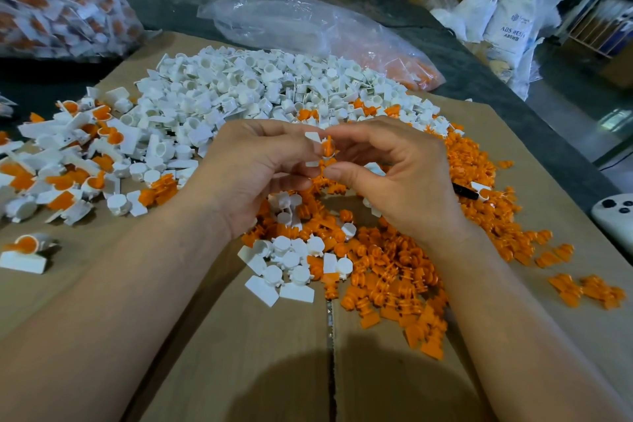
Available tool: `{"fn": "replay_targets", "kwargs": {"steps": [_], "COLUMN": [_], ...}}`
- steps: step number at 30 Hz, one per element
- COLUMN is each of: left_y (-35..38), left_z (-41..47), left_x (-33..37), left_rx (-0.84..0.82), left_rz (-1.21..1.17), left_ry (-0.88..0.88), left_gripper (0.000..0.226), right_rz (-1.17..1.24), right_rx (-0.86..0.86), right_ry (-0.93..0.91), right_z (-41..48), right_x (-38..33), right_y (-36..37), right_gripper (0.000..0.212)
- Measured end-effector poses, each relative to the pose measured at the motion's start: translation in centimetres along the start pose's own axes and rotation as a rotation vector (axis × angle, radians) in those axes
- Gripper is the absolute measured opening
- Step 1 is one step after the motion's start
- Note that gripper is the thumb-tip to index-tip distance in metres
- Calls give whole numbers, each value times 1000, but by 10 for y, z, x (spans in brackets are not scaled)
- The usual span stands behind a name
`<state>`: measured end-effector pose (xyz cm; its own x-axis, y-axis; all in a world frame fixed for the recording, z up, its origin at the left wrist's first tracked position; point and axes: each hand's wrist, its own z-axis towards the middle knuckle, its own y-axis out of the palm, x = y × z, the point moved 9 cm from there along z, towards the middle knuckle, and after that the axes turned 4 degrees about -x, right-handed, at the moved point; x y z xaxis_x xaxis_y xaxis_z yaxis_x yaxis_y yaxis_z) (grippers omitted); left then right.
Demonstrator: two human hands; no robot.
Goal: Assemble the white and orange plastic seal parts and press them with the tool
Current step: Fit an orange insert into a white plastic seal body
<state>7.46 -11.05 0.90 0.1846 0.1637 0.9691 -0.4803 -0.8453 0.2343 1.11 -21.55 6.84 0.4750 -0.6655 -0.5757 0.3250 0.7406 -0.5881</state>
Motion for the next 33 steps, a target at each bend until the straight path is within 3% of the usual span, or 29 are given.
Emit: {"fn": "replay_targets", "kwargs": {"steps": [12, 18, 22, 33], "left_y": [5, 3, 3, 7], "left_z": [-3, -3, -3, -5], "left_x": [2, 6, 8, 10], "left_rx": [-17, 5, 8, -20], "left_rz": [-42, -29, -19, -14], "left_ry": [40, 76, 101, 109], "left_gripper": [13, 21, 24, 18], "right_rz": [-123, -108, -61, -63], "right_rx": [44, 42, 62, 61], "right_ry": [-93, -78, -51, -63], "right_z": [0, 0, 0, -1], "right_x": [-8, -6, -5, -8], "right_y": [-4, -3, -6, -6], "right_gripper": [28, 29, 41, 43]}}
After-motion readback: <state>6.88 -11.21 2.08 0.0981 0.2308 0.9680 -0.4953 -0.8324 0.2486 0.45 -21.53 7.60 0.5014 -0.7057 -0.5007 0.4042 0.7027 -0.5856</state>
